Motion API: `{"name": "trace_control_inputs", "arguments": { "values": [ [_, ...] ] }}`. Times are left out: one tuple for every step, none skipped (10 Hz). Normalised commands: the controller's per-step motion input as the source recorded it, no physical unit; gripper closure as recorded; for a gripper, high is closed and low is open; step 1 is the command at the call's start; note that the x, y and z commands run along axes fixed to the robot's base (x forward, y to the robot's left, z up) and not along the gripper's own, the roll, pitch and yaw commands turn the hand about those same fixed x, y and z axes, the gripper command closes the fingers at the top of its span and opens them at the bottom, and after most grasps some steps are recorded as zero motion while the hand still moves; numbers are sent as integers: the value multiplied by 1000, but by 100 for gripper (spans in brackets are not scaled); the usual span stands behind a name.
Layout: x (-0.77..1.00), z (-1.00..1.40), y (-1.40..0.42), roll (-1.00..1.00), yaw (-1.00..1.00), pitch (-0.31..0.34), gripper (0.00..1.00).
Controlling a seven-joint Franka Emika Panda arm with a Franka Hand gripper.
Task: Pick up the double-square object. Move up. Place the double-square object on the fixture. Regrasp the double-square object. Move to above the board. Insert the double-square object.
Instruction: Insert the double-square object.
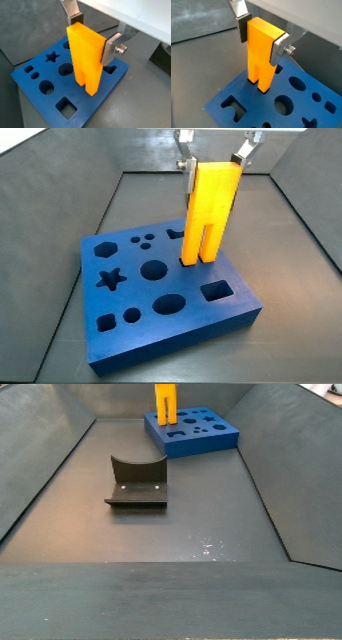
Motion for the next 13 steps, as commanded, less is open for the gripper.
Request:
{"name": "trace_control_inputs", "arguments": {
  "values": [
    [0, -6, 0, 0, 0, 21, 100],
    [-217, -51, 126, 0, 0, 0, 100],
    [-426, -29, 134, 0, 0, 0, 100],
    [0, 0, 0, 0, 0, -16, 100],
    [0, -91, -51, -51, 163, -14, 100],
    [-14, -223, -57, -40, 309, 0, 100],
    [0, -237, -71, -51, 411, 0, 100],
    [69, -197, -71, -16, 317, 0, 100],
    [74, -143, -43, -1, 166, 0, 100],
    [40, 0, 0, 0, 0, 0, 100],
    [0, 0, -11, -9, 0, 0, 100],
    [300, -149, 0, 0, 0, 0, 100],
    [371, -183, 0, 0, 0, 0, 100]
  ]
}}
